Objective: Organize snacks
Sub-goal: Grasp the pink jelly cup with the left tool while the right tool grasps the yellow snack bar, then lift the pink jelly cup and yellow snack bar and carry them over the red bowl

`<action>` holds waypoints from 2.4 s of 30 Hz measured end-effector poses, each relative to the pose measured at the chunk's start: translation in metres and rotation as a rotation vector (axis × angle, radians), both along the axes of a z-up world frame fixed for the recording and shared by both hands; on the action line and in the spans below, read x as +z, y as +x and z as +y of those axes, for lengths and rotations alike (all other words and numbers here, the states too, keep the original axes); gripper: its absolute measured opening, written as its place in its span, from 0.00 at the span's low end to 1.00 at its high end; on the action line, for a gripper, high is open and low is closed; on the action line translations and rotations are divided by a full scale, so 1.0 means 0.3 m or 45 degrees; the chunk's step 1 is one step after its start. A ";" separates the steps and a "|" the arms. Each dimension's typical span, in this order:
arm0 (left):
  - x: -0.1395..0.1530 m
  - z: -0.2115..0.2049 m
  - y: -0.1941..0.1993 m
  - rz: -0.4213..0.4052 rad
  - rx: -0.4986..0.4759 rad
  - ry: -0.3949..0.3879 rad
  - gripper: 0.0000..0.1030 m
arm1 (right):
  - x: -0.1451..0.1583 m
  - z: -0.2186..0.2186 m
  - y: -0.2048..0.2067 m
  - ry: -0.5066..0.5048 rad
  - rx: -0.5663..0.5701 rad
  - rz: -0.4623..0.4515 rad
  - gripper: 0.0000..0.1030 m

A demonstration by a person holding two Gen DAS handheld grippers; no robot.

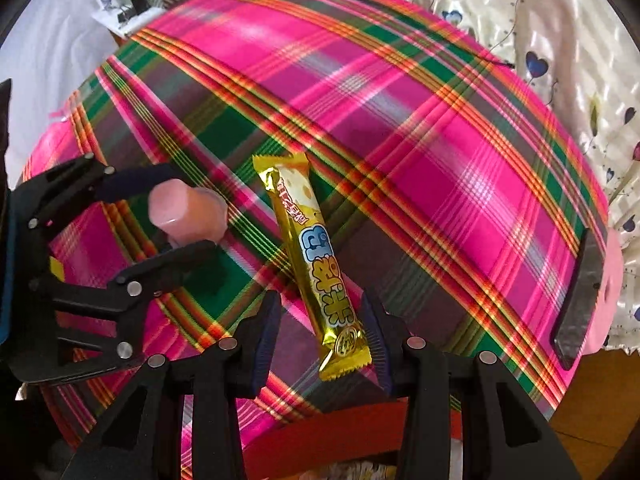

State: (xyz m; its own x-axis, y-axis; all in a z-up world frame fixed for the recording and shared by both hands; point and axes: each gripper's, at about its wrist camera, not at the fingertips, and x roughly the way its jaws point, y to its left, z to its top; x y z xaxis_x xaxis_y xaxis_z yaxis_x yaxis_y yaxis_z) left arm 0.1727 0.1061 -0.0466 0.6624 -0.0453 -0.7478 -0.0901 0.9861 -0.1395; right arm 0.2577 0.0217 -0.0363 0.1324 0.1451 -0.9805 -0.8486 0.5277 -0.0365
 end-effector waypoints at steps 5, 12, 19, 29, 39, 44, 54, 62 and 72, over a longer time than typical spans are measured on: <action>-0.016 0.007 0.012 0.021 0.012 0.008 0.41 | -0.028 0.018 0.013 -0.004 0.015 0.014 0.34; -0.009 -0.006 0.009 0.010 0.007 0.041 0.33 | -0.023 0.027 0.008 0.032 0.020 -0.013 0.20; -0.002 0.004 -0.007 0.011 0.037 0.040 0.31 | 0.038 -0.018 0.011 0.128 -0.046 -0.068 0.20; 0.048 0.018 -0.066 -0.025 0.087 0.041 0.31 | 0.164 -0.064 -0.020 0.308 -0.122 -0.131 0.19; 0.150 0.002 -0.181 -0.098 0.133 0.011 0.31 | 0.303 -0.132 -0.136 0.482 -0.144 -0.183 0.19; 0.237 -0.061 -0.232 -0.169 0.087 0.007 0.31 | 0.371 -0.219 -0.201 0.562 -0.184 -0.218 0.20; 0.341 -0.244 -0.273 -0.250 -0.056 -0.008 0.31 | 0.409 -0.437 -0.288 0.625 -0.298 -0.265 0.20; 0.368 -0.376 -0.277 -0.257 -0.163 -0.015 0.31 | 0.392 -0.631 -0.323 0.687 -0.453 -0.273 0.20; 0.371 -0.508 -0.267 -0.249 -0.280 -0.020 0.31 | 0.268 -0.820 -0.382 0.668 -0.612 -0.241 0.20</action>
